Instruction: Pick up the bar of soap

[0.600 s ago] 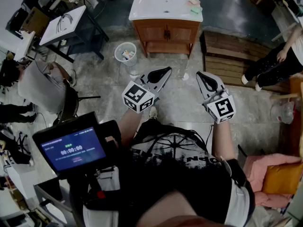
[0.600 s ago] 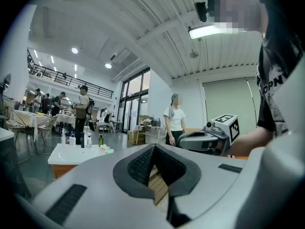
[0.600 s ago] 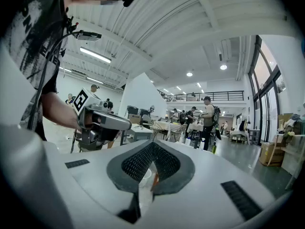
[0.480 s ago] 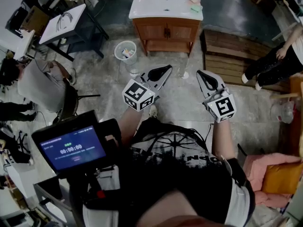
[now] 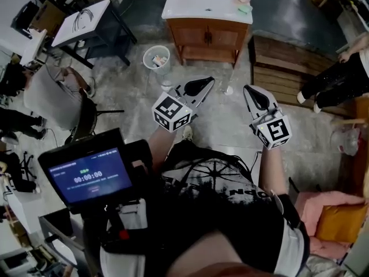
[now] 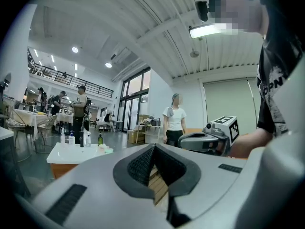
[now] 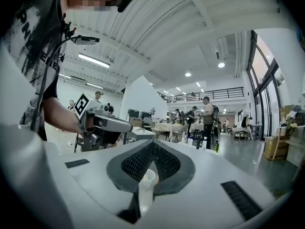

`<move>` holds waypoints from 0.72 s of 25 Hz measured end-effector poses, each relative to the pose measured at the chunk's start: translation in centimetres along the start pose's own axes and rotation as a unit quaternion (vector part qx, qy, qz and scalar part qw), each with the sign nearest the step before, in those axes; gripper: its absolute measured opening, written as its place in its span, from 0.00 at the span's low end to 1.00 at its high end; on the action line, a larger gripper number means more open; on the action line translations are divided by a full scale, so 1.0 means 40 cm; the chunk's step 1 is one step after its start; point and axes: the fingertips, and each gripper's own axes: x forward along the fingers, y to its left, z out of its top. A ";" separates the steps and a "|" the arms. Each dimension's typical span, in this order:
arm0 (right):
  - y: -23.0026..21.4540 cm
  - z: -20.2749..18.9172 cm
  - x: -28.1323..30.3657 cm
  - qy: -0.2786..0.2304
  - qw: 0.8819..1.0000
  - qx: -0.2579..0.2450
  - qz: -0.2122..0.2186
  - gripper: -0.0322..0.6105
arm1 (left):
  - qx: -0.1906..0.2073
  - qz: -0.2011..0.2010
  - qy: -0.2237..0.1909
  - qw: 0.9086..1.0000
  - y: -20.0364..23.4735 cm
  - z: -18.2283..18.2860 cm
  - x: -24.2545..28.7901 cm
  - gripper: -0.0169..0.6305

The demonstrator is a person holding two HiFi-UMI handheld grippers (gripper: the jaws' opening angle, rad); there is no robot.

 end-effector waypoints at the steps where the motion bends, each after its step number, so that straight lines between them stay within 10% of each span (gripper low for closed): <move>1: 0.001 -0.001 0.001 0.000 1.000 -0.001 0.002 0.07 | -0.001 0.000 0.000 1.000 0.000 0.000 -0.001 0.04; 18: -0.059 -0.027 0.022 0.002 1.000 -0.002 -0.010 0.07 | -0.007 -0.012 0.001 1.000 0.033 -0.024 0.068 0.04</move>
